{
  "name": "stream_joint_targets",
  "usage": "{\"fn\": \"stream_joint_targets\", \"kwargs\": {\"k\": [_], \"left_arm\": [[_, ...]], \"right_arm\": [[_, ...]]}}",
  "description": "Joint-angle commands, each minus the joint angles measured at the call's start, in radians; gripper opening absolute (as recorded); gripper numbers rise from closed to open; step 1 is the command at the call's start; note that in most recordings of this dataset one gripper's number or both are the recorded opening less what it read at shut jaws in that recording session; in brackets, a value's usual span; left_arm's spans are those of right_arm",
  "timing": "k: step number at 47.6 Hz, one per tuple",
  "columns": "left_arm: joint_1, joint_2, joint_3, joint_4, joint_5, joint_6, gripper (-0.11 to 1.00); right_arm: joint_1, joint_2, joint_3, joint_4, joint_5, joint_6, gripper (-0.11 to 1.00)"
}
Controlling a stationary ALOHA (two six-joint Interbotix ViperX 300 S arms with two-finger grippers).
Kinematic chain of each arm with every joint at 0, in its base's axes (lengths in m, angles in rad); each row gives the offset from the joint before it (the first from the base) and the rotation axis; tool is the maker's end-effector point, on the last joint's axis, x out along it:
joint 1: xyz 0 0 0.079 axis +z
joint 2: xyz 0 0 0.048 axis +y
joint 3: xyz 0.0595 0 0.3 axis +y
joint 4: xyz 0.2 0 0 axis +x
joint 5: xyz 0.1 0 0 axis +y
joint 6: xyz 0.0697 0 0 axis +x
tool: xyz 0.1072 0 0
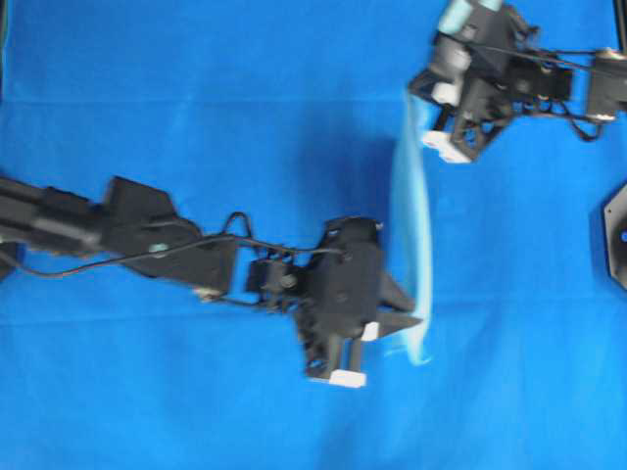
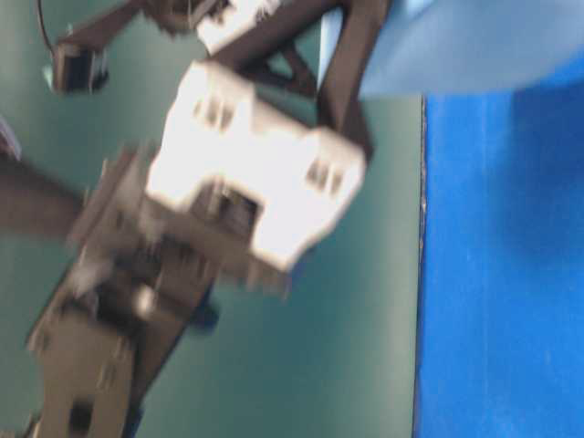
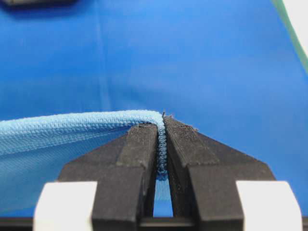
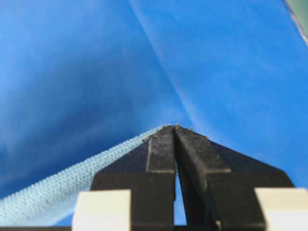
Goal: Fold the light blue towel.
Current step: 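Lay the rotated strip down on the table and open both grippers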
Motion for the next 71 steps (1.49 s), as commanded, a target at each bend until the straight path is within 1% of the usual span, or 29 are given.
{"fn": "stream_joint_targets", "kwargs": {"k": [1,4,7,13,18,24,30,37,41,45,48,54,71], "left_arm": [[-0.028,0.032,-0.098,0.003,-0.034,0.006,0.02],[-0.028,0.061,-0.137,0.003,-0.037,0.008,0.02],[-0.026,0.075,-0.153,0.003,-0.037,0.008,0.02],[-0.026,0.072,-0.138,-0.002,-0.043,0.006,0.02],[-0.025,0.057,-0.08,-0.006,-0.071,-0.012,0.02],[-0.028,0.031,0.025,-0.021,-0.13,-0.035,0.01],[-0.038,-0.012,0.137,-0.021,-0.172,-0.094,0.02],[-0.061,-0.057,0.253,-0.021,-0.181,-0.152,0.01],[-0.075,-0.075,0.305,-0.021,-0.189,-0.187,0.02],[-0.083,-0.084,0.341,-0.021,-0.198,-0.206,0.02],[-0.084,-0.087,0.36,-0.021,-0.202,-0.215,0.02],[-0.084,-0.086,0.377,-0.021,-0.202,-0.216,0.02],[-0.072,-0.074,0.377,-0.02,-0.207,-0.215,0.02]], "right_arm": [[-0.044,-0.066,0.018,-0.009,0.021,0.0,0.01],[-0.044,-0.091,0.035,-0.008,0.038,-0.005,0.01],[-0.044,-0.095,0.038,-0.008,0.052,-0.008,0.01],[-0.044,-0.071,0.031,-0.009,0.054,-0.014,0.01],[-0.044,-0.005,0.012,-0.008,0.021,-0.015,0.01],[-0.044,0.103,-0.025,-0.011,-0.048,-0.018,0.01],[-0.044,0.206,-0.078,-0.011,-0.121,-0.018,0.01],[-0.038,0.299,-0.147,-0.011,-0.184,-0.02,0.01],[-0.029,0.334,-0.175,-0.012,-0.204,-0.026,0.01],[-0.021,0.364,-0.198,-0.011,-0.224,-0.043,0.01],[-0.018,0.374,-0.204,-0.012,-0.232,-0.055,0.01],[-0.017,0.382,-0.204,-0.011,-0.249,-0.057,0.01],[-0.015,0.382,-0.196,-0.012,-0.264,-0.06,0.01]]}}
